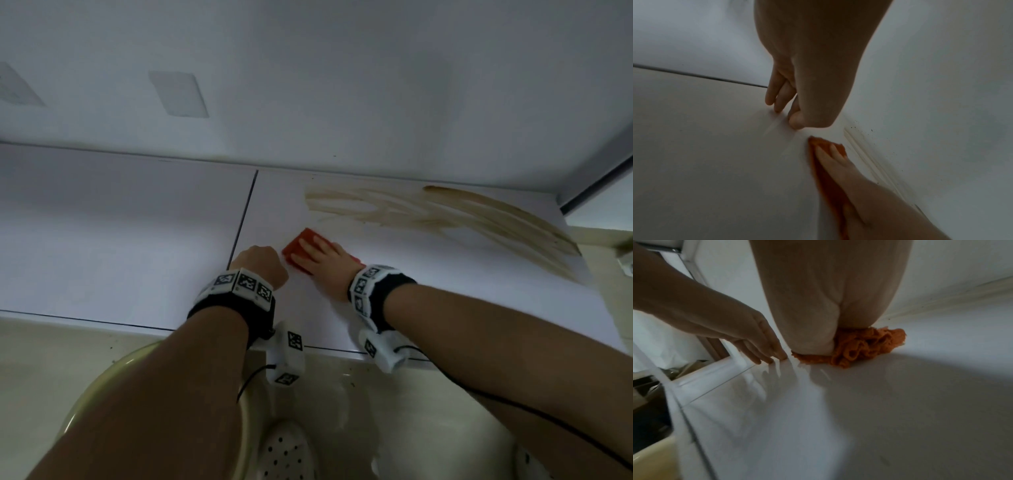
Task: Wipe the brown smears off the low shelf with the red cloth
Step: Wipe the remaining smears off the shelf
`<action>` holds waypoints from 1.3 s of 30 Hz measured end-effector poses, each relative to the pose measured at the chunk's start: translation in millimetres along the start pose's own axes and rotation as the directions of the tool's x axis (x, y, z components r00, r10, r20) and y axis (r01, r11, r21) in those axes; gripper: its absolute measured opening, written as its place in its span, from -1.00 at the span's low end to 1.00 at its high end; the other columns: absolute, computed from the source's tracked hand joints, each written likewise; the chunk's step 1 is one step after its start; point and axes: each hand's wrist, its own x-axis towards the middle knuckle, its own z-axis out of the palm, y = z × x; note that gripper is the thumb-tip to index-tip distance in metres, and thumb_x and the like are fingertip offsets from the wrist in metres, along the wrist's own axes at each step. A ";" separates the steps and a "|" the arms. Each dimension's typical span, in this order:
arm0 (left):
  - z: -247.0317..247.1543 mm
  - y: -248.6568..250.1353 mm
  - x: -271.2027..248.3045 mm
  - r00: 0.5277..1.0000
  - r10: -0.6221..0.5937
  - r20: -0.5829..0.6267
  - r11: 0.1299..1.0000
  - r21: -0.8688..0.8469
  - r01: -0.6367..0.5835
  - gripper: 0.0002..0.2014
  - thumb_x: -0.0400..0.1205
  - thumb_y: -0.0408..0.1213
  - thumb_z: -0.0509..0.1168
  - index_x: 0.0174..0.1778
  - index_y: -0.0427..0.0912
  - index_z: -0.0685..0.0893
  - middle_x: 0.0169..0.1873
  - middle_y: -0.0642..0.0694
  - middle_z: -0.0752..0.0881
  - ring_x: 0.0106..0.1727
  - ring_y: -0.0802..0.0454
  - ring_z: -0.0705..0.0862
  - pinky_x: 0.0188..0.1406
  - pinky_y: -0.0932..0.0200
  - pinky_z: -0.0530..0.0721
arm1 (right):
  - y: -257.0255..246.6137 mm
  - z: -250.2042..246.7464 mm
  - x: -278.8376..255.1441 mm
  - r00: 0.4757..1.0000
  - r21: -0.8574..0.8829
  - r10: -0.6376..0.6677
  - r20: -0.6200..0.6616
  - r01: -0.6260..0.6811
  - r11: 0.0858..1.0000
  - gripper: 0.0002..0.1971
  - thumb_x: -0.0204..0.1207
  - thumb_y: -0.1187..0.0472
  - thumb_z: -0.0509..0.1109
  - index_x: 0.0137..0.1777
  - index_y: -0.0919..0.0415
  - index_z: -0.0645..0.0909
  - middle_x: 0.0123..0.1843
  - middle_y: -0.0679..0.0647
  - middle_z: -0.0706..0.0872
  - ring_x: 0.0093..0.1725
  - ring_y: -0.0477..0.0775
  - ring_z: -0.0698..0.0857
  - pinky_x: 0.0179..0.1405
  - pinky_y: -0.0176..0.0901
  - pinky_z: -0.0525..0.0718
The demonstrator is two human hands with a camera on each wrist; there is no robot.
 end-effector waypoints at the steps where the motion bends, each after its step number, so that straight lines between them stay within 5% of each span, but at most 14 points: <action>1: 0.7 -0.9 -0.3 1.000 0.001 0.004 1.000 0.006 -0.001 -0.71 0.61 -0.25 0.15 0.13 -0.28 0.66 0.17 -0.25 0.68 0.18 -0.19 0.67 0.02 0.13 0.59 | 1.4 -5.3 8.4 1.000 0.015 0.023 0.009 -0.023 1.000 -0.35 0.69 0.23 0.07 0.68 -0.07 -0.15 0.71 0.08 -0.25 0.69 0.23 -0.19 0.63 0.19 -0.05; 10: 3.7 -10.5 5.2 0.997 0.058 0.048 0.998 0.037 -0.060 -0.69 0.59 -0.24 0.13 0.10 -0.25 0.70 0.15 -0.20 0.70 0.18 -0.19 0.66 -0.02 0.15 0.52 | 65.4 -12.5 -3.1 0.958 0.146 0.283 0.048 -0.287 0.947 -0.39 0.71 0.18 0.01 0.68 -0.05 -0.17 0.72 0.09 -0.21 0.70 0.21 -0.15 0.64 0.06 -0.06; 15: 2.4 -10.6 9.0 0.998 0.045 0.043 0.999 0.023 -0.046 -0.69 0.61 -0.24 0.10 0.07 -0.24 0.71 0.15 -0.19 0.71 0.16 -0.16 0.67 -0.06 0.18 0.48 | 24.5 1.9 -24.6 0.991 0.117 0.127 -0.038 -0.122 0.986 -0.33 0.64 0.24 0.11 0.69 -0.02 -0.09 0.72 0.09 -0.13 0.69 0.25 -0.12 0.63 0.13 -0.02; 20: 4.2 -7.6 7.6 1.000 0.017 0.021 1.000 0.009 -0.017 -0.67 0.61 -0.23 0.10 0.14 -0.22 0.69 0.18 -0.19 0.69 0.21 -0.15 0.66 -0.01 0.16 0.52 | -2.2 -12.9 18.1 1.000 0.078 0.005 -0.006 -0.004 0.997 -0.34 0.66 0.27 0.09 0.68 -0.09 -0.08 0.72 0.04 -0.19 0.69 0.21 -0.16 0.62 0.18 -0.03; 31: -3.6 -6.5 -0.4 1.000 0.000 -0.008 0.998 -0.069 0.000 -0.70 0.63 -0.28 0.13 0.10 -0.33 0.69 0.15 -0.27 0.70 0.19 -0.23 0.67 0.13 0.07 0.62 | 64.8 -12.6 9.6 0.952 0.217 0.304 0.041 -0.306 0.927 -0.36 0.67 0.15 0.08 0.68 -0.07 -0.12 0.72 0.09 -0.16 0.69 0.24 -0.12 0.66 0.17 0.01; 39: -9.1 0.0 -3.4 1.000 -0.004 -0.009 0.998 -0.069 0.003 -0.73 0.63 -0.27 0.13 0.06 -0.30 0.69 0.11 -0.23 0.71 0.14 -0.17 0.69 0.04 0.14 0.62 | 13.5 -8.4 5.6 1.000 0.080 0.028 -0.012 -0.027 0.996 -0.35 0.67 0.24 0.09 0.68 -0.09 -0.10 0.72 0.02 -0.17 0.69 0.23 -0.14 0.62 0.16 -0.01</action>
